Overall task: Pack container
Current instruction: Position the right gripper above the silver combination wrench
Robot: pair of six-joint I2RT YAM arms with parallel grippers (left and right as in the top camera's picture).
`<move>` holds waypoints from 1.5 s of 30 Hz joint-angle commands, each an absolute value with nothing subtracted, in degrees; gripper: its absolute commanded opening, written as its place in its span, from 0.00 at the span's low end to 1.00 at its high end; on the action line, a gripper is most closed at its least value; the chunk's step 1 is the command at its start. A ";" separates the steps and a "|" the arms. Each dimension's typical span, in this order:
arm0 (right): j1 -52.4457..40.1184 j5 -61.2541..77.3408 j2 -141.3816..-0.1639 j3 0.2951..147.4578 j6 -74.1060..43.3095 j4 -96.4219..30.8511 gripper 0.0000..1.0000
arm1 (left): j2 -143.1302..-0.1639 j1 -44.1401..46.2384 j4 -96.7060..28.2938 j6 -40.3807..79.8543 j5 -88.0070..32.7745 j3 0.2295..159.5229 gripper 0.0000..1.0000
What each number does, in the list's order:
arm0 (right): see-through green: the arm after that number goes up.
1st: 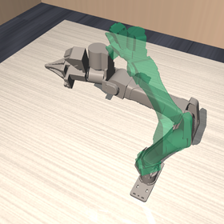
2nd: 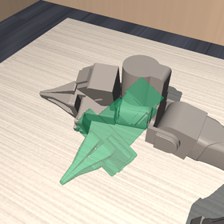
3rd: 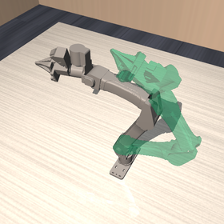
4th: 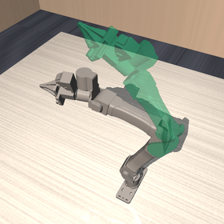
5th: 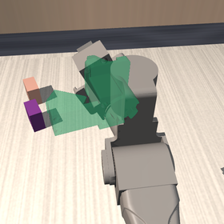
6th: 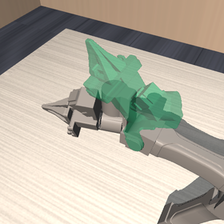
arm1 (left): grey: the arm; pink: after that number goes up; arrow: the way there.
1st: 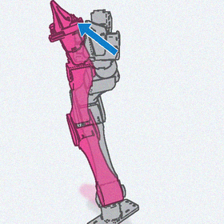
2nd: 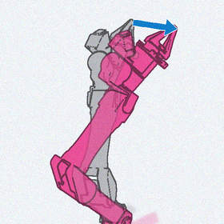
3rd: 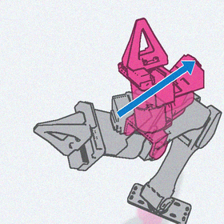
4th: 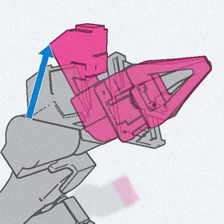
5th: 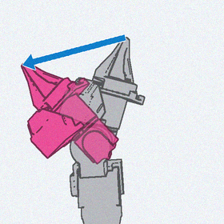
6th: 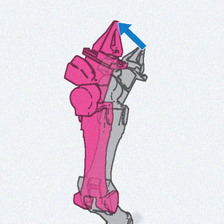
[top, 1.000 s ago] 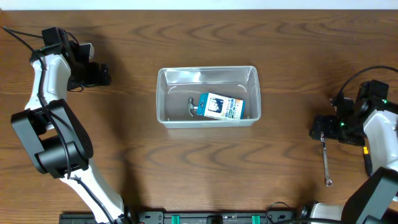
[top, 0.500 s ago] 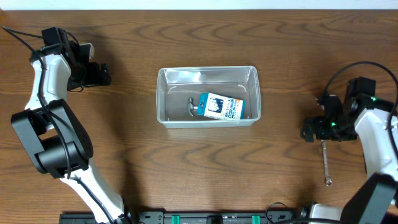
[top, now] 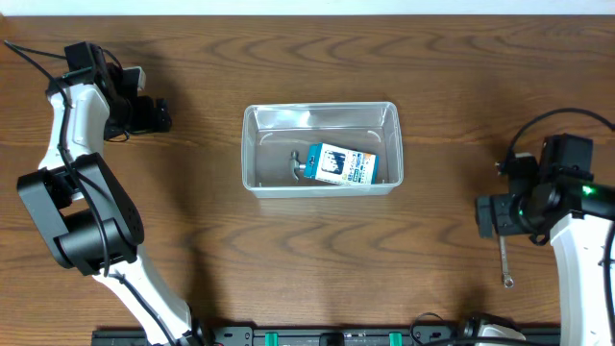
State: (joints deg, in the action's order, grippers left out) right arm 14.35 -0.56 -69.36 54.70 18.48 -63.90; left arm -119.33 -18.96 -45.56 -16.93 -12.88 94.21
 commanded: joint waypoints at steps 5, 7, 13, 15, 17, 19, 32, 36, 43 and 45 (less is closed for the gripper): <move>13.96 -7.22 -69.65 51.27 21.43 -63.40 0.99 | -119.59 -18.94 -45.54 -17.26 -12.38 93.97 0.98; 13.96 -6.04 -69.65 50.15 21.52 -62.76 0.99 | -119.59 -18.94 -45.54 -17.26 -12.36 93.97 0.98; 13.96 -3.62 -69.87 49.56 21.65 -59.81 0.99 | -119.59 -18.94 -45.54 -17.26 -12.36 93.97 0.98; 13.96 -3.64 -70.06 49.04 23.27 -59.07 0.99 | -119.59 -18.94 -45.54 -17.26 -12.38 93.97 0.98; 14.15 -3.62 -70.59 48.01 25.28 -58.15 0.99 | -119.59 -18.94 -45.54 -17.26 -12.36 93.97 0.98; 14.83 -3.60 -71.35 46.54 25.58 -56.86 0.99 | -119.59 -18.94 -45.54 -17.26 -12.38 93.97 0.98; 22.24 -3.62 -74.06 45.28 19.77 -52.23 0.99 | -119.59 -18.94 -45.54 -17.26 -12.38 93.97 0.98; 23.68 -3.62 -75.77 45.25 19.88 -51.57 0.99 | -119.59 -18.94 -45.54 -17.26 -12.36 93.97 0.98; 23.66 -3.60 -79.05 45.25 24.43 -51.86 0.99 | -119.59 -18.94 -45.54 -17.26 -12.38 93.97 0.98; 23.66 -3.57 -79.66 45.25 24.99 -51.83 0.99 | -119.59 -18.94 -45.54 -17.26 -12.38 93.97 0.98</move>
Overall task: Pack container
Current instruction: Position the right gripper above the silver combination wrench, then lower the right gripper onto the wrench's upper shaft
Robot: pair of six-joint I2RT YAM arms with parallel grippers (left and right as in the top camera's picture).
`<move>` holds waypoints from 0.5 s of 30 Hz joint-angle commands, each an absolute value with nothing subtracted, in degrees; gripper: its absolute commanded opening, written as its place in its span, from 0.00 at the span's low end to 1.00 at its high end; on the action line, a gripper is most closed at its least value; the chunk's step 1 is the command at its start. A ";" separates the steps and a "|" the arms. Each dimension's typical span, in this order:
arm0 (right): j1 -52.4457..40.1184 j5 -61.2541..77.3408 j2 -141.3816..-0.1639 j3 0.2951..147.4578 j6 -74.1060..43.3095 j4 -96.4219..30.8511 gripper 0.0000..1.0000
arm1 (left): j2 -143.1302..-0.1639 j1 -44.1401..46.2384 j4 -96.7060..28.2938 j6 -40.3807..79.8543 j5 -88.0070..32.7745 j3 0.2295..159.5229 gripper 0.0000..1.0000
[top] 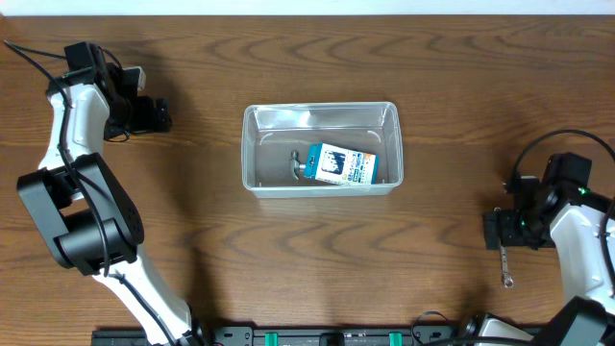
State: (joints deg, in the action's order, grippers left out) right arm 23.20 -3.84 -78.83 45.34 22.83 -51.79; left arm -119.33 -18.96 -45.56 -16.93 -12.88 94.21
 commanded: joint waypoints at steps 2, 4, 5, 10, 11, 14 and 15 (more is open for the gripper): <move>23.66 -2.94 -79.96 45.25 25.71 -51.77 0.99 | -119.59 -18.94 -45.54 -17.26 -12.36 93.97 0.98; 23.66 -0.99 -80.16 45.25 27.55 -51.81 0.99 | -119.59 -18.94 -45.54 -17.26 -12.38 93.97 0.98; 23.66 -0.43 -80.16 45.23 28.12 -51.83 0.99 | -119.59 -18.94 -45.54 -17.26 -12.38 93.97 0.98; 23.68 -0.23 -80.23 45.21 30.59 -51.79 0.99 | -119.59 -18.94 -45.54 -17.26 -12.38 93.97 0.98; 23.68 -0.23 -80.27 45.21 30.57 -51.70 0.99 | -119.59 -18.94 -45.54 -17.26 -12.36 93.97 0.98; 23.70 -0.14 -80.71 45.19 30.52 -51.20 0.99 | -119.59 -18.94 -45.54 -17.26 -12.36 93.97 0.98; 23.70 -0.08 -80.93 45.19 30.50 -51.05 0.99 | -119.59 -18.94 -45.54 -17.26 -12.36 93.97 0.98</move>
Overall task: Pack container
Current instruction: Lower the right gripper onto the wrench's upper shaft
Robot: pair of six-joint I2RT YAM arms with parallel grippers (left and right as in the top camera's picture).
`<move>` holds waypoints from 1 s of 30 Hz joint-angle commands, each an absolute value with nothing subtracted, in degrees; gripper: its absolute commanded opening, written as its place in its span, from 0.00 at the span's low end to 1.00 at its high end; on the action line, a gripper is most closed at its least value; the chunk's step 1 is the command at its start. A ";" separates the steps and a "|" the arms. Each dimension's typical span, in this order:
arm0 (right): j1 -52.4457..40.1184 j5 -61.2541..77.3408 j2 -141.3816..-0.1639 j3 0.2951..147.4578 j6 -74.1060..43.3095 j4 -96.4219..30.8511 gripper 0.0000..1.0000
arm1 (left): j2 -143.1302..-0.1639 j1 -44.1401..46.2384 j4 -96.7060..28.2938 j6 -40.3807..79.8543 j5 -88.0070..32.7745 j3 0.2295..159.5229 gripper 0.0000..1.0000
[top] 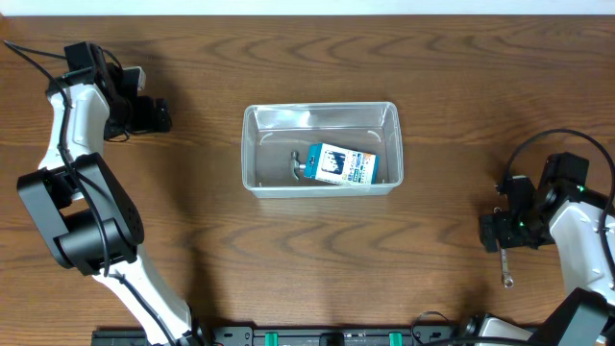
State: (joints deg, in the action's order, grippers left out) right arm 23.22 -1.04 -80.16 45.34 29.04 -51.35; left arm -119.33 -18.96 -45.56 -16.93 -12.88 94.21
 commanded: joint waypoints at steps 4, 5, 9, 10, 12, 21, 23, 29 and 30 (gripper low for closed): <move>23.70 1.23 -82.59 45.19 30.41 -50.26 0.99 | -119.59 -18.94 -45.54 -17.26 -12.38 93.97 0.98; 23.70 1.61 -83.18 45.19 30.41 -50.06 0.99 | -119.59 -18.94 -45.54 -17.26 -12.36 93.97 0.98; 23.70 2.02 -85.25 45.19 30.26 -49.36 0.99 | -119.59 -18.94 -45.54 -17.26 -12.38 93.97 0.98; 23.70 2.02 -85.47 45.19 30.24 -49.04 0.99 | -119.59 -18.94 -45.54 -17.26 -12.38 93.97 0.98; 23.70 2.00 -85.54 45.17 30.24 -48.29 0.99 | -119.59 -18.94 -45.54 -17.26 -12.38 93.97 0.98; 23.68 2.02 -85.54 41.34 30.26 -44.14 0.99 | -119.59 -18.94 -45.54 -17.26 -12.36 93.97 0.98; 23.59 2.00 -85.54 41.04 30.28 -43.35 0.99 | -119.59 -18.94 -45.54 -17.26 -12.38 93.97 0.98; 23.62 1.96 -85.54 40.66 30.52 -42.85 0.99 | -119.59 -18.94 -45.54 -17.26 -12.38 93.97 0.98; 23.62 1.96 -85.54 40.53 30.52 -42.81 0.99 | -119.59 -18.94 -45.54 -17.26 -12.36 93.97 0.98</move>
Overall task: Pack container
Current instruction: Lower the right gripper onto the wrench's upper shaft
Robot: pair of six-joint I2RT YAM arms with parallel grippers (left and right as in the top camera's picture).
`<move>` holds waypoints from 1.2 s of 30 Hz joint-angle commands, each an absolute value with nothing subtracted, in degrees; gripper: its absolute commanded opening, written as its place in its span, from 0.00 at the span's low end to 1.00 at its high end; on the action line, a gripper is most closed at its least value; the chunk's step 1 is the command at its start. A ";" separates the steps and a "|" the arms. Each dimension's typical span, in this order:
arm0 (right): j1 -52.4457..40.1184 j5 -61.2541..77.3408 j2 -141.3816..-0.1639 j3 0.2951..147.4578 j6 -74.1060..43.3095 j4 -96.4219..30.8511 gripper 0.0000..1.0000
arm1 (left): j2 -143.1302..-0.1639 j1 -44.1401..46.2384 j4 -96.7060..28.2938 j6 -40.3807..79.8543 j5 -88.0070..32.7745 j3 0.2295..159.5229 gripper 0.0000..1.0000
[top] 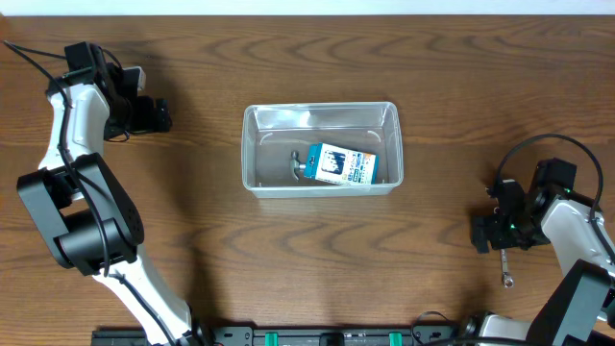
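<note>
A clear plastic container (320, 117) stands mid-table. It holds a blue-and-white packaged item (343, 166) with a metal hook at its left end. A thin metal tool (505, 268) lies on the table at the right. My right gripper (485, 234) sits low over the tool's upper end, its fingers hidden under the wrist. My left gripper (159, 115) rests on the table at the far left, well away from the container, with nothing visibly in it.
The left arm's links (82, 202) run down the left side of the wooden table. A dark rail (327, 336) lines the front edge. A black cable (548, 144) loops above the right wrist.
My right gripper has shifted slightly to the left at the upper end of the metal tool. The tool, the container and the left arm have not moved.
My right gripper first stood just above the top end of the metal tool. It then sat lower and a bit to the right, and since has edged back left over that end. The tool has lain in the same spot throughout, and the left arm stayed still.
</note>
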State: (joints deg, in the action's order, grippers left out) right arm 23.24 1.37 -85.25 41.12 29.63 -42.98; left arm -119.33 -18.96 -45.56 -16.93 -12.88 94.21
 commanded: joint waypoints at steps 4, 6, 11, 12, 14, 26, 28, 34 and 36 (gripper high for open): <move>23.62 1.96 -85.54 40.45 30.50 -42.68 0.99 | -119.59 -18.94 -45.54 -17.26 -12.38 93.97 0.98; 23.62 1.67 -85.54 40.42 30.50 -42.57 0.99 | -119.59 -18.94 -45.54 -17.26 -12.38 93.97 0.98; 23.62 1.28 -86.43 40.34 30.46 -42.15 0.99 | -119.59 -18.94 -45.54 -17.26 -12.38 93.97 0.98; 23.62 1.28 -86.83 40.34 30.46 -42.00 0.99 | -119.59 -18.94 -45.54 -17.26 -12.38 93.97 0.98; 23.62 1.28 -87.33 40.34 30.22 -41.74 0.99 | -119.59 -18.94 -45.54 -17.26 -12.38 93.97 0.98; 23.68 -0.93 -89.27 40.34 28.71 -40.60 0.99 | -119.59 -18.94 -45.54 -17.26 -12.38 93.97 0.98; 23.73 -1.85 -89.27 40.34 27.88 -40.45 0.99 | -119.59 -18.94 -45.54 -17.26 -12.38 93.97 0.98; 23.73 -3.05 -89.27 40.34 26.33 -40.36 0.99 | -119.59 -18.94 -45.54 -17.26 -12.38 93.97 0.98; 23.73 -3.22 -89.27 40.34 26.17 -40.25 0.99 | -119.59 -18.94 -45.54 -17.26 -12.38 93.97 0.98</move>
